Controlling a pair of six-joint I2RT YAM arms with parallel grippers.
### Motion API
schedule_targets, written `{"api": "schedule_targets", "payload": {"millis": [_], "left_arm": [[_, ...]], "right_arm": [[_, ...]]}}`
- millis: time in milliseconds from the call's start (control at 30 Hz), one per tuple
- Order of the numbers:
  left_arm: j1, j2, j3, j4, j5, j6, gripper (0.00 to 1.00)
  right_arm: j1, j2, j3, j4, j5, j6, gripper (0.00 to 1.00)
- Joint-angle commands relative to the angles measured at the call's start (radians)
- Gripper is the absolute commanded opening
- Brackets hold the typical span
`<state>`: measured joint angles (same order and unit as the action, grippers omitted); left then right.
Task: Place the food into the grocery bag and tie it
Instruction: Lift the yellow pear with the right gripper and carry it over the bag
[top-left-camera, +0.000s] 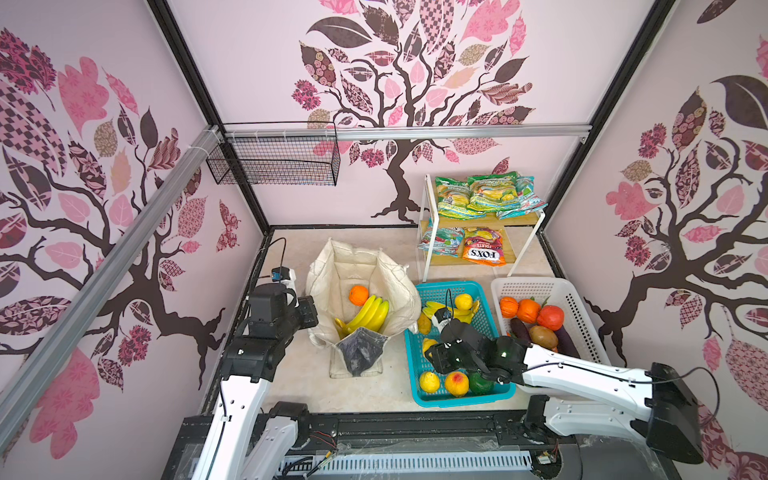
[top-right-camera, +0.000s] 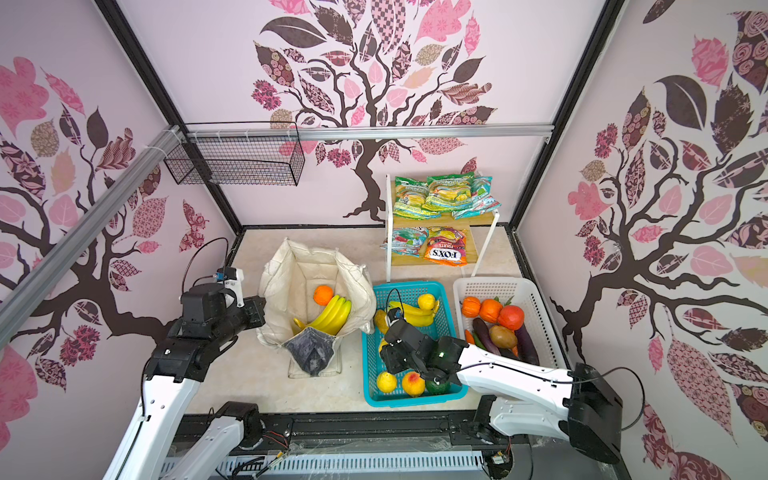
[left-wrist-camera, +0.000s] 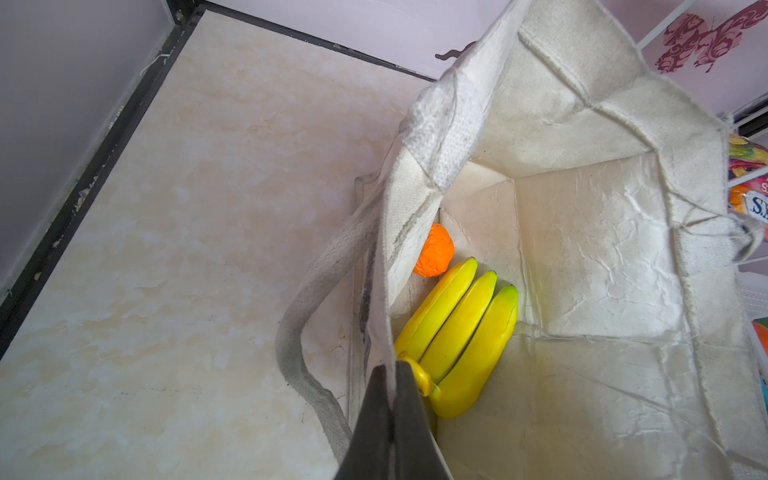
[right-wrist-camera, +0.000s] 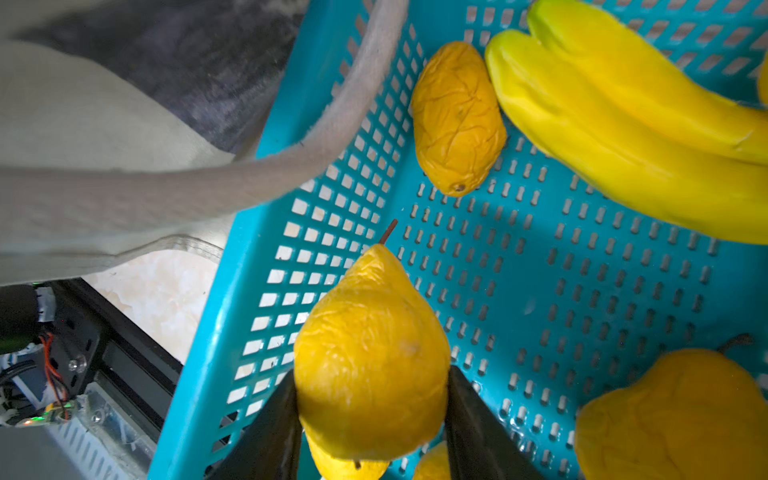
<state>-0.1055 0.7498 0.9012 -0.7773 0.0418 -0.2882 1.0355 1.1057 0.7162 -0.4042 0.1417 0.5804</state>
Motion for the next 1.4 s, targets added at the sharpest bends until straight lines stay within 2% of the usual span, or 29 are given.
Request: {"api": "schedule_targets", "payload": {"millis": [0, 233, 400, 667, 833, 967, 1367], "left_arm": [[-0.002, -0.008, -0.009, 0.001, -0.006, -0.002, 0.00], [-0.001, -0.008, -0.008, 0.001, -0.005, -0.002, 0.00], [-0.001, -0.009, -0.008, 0.002, -0.006, -0.002, 0.00], [-0.002, -0.008, -0.009, 0.004, 0.004, -0.002, 0.00], [-0.002, -0.005, -0.009, 0.004, 0.005, 0.000, 0.00], [-0.002, -0.009, -0.011, 0.007, 0.009, 0.000, 0.00], [-0.003, -0.009, -0.011, 0.009, 0.014, 0.001, 0.00]], "right_arm": [[-0.002, -0.085, 0.097, -0.080, 0.067, -0.047, 0.47], [-0.002, -0.109, 0.265, -0.173, 0.088, -0.139, 0.48], [-0.001, -0.052, 0.409, -0.185, 0.077, -0.214, 0.48], [-0.002, 0.161, 0.593, -0.144, -0.006, -0.312, 0.48], [-0.001, 0.302, 0.676, -0.101, -0.136, -0.344, 0.49], [-0.002, 0.372, 0.712, -0.071, -0.192, -0.356, 0.49], [-0.003, 0.621, 0.860, -0.085, -0.263, -0.394, 0.50]]}}
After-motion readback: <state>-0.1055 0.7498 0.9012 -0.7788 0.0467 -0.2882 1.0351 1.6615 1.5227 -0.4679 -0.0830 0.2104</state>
